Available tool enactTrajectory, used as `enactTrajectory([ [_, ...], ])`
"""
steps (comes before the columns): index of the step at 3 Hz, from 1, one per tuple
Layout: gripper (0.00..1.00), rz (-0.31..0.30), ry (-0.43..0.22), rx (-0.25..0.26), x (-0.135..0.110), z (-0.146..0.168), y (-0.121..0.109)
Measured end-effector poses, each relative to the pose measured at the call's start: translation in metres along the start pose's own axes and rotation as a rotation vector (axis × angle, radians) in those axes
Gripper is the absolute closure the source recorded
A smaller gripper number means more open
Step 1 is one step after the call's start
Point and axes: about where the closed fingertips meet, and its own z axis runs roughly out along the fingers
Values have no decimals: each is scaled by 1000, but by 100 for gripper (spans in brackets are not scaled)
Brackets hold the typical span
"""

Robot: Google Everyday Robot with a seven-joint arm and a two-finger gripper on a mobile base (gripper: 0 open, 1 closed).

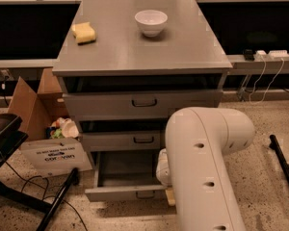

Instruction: Open bottom drawer

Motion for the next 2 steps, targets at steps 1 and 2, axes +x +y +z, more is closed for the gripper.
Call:
enactTrajectory([
  [1, 0, 64, -45, 10, 19, 5, 15],
  [2, 0, 127, -80, 32, 40, 10, 25],
])
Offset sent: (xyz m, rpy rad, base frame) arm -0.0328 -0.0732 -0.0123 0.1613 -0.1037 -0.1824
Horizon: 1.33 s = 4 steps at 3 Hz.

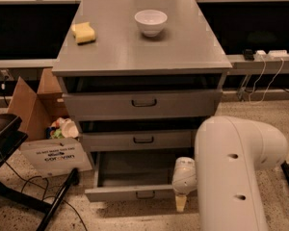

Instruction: Open bottom drawer

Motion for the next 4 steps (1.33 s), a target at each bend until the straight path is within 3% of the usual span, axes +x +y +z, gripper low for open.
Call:
enactTrajectory([
  [2, 0, -21, 34, 4, 1, -1, 3],
  [4, 0, -72, 113, -58, 3, 39, 12],
])
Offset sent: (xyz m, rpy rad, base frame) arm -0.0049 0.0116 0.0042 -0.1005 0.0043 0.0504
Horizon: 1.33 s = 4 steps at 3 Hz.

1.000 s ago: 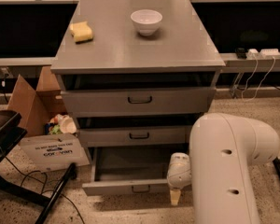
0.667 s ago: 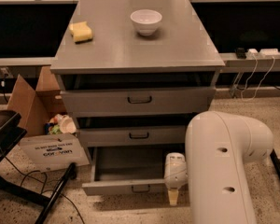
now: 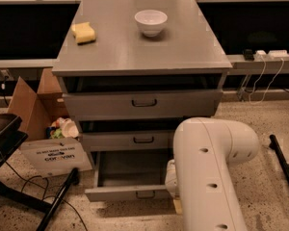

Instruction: Open bottom drawer

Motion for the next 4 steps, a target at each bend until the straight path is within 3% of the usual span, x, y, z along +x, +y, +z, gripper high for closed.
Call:
enactTrajectory([
  [1, 4, 6, 5, -31, 8, 19, 0],
  [2, 27, 43, 14, -73, 18, 28, 8],
  [3, 50, 178, 77, -139, 79, 15, 48],
  [4, 81, 187, 85, -138, 84, 10, 49],
])
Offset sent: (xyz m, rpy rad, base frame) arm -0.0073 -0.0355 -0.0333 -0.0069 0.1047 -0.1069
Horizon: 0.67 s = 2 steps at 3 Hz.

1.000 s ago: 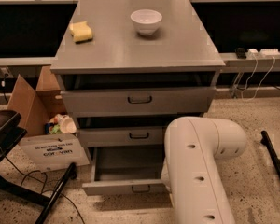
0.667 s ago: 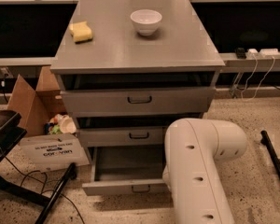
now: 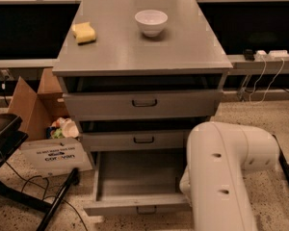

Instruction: Open bottom drawer

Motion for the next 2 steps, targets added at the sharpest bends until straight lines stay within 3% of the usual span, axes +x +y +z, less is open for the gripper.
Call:
enactTrajectory([
  [1, 100, 23, 18, 4, 16, -7, 4],
  [2, 100, 62, 31, -16, 34, -9, 22],
])
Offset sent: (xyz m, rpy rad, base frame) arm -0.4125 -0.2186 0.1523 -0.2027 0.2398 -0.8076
